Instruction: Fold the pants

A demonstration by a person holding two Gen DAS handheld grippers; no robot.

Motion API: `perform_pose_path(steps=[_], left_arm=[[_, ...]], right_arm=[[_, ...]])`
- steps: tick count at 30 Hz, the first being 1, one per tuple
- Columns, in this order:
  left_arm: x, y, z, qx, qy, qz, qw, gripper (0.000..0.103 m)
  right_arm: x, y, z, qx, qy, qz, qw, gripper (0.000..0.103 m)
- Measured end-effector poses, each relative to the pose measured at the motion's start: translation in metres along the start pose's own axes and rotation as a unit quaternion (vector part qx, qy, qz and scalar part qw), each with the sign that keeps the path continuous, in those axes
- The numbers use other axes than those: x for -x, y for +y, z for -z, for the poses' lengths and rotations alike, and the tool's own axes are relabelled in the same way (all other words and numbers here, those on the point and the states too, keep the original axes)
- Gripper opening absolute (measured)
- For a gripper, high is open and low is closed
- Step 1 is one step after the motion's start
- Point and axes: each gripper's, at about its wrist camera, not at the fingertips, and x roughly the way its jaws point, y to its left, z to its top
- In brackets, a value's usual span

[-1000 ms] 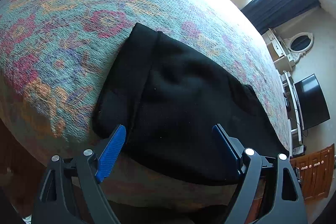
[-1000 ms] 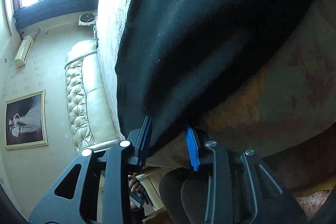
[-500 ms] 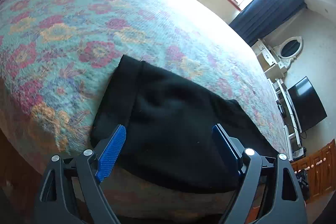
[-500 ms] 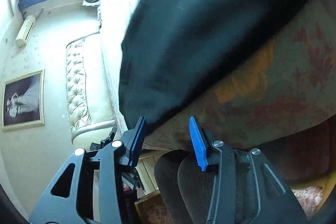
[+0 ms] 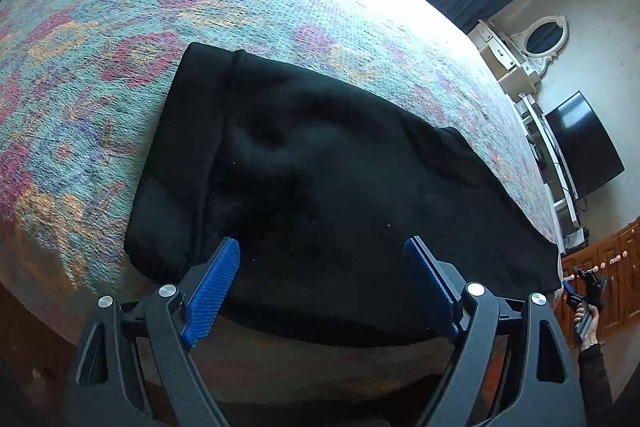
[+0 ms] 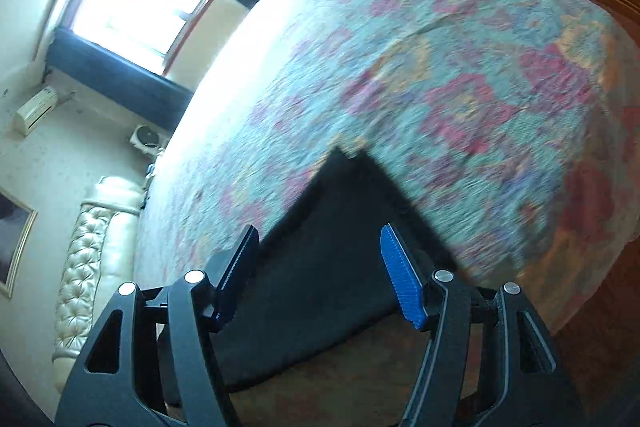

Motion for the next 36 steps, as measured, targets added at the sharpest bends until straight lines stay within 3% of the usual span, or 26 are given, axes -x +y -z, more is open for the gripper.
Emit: perform_pose_path(steps=[3, 5, 7, 12, 14, 15, 20, 27, 32, 36], left_arm=[[-0.001, 0.003, 0.000, 0.003, 0.000, 0.017, 0.9999, 0.087], [-0.002, 0.006, 0.001, 0.011, -0.002, 0.026, 0.9996, 0.088], [-0.003, 0.008, 0.001, 0.013, -0.003, 0.036, 0.9993, 0.090], [-0.005, 0.005, 0.003, 0.017, -0.013, 0.036, 0.9991, 0.092], [-0.007, 0.001, 0.004, 0.010, -0.013, 0.035, 0.9992, 0.096], [-0.008, -0.002, 0.003, 0.004, -0.010, 0.033, 0.9994, 0.097], [-0.015, -0.014, 0.001, -0.006, 0.005, 0.003, 1.0000, 0.097], [-0.022, -0.024, -0.002, -0.006, 0.014, -0.057, 0.9983, 0.097], [-0.018, -0.020, -0.004, -0.001, 0.023, -0.054, 0.9983, 0.097], [-0.009, -0.010, -0.004, 0.041, 0.009, -0.049, 0.9979, 0.097]], right_arm=[[-0.020, -0.034, -0.003, -0.021, 0.012, 0.010, 1.000, 0.063], [-0.035, -0.045, -0.001, -0.035, 0.031, -0.027, 0.999, 0.063], [-0.048, -0.046, 0.004, -0.036, 0.047, -0.057, 0.997, 0.065], [-0.058, -0.032, 0.005, -0.008, 0.062, -0.052, 0.997, 0.065], [-0.066, -0.016, 0.011, 0.014, 0.083, -0.049, 0.995, 0.051], [-0.067, -0.012, 0.014, 0.021, 0.100, -0.053, 0.993, 0.034], [-0.060, 0.010, 0.024, 0.029, 0.091, -0.029, 0.995, 0.026], [-0.028, 0.083, 0.030, 0.065, 0.057, -0.062, 0.994, 0.024], [-0.008, 0.171, 0.055, 0.129, 0.052, -0.108, 0.984, 0.024], [-0.013, 0.243, 0.093, 0.165, 0.067, -0.139, 0.974, 0.024]])
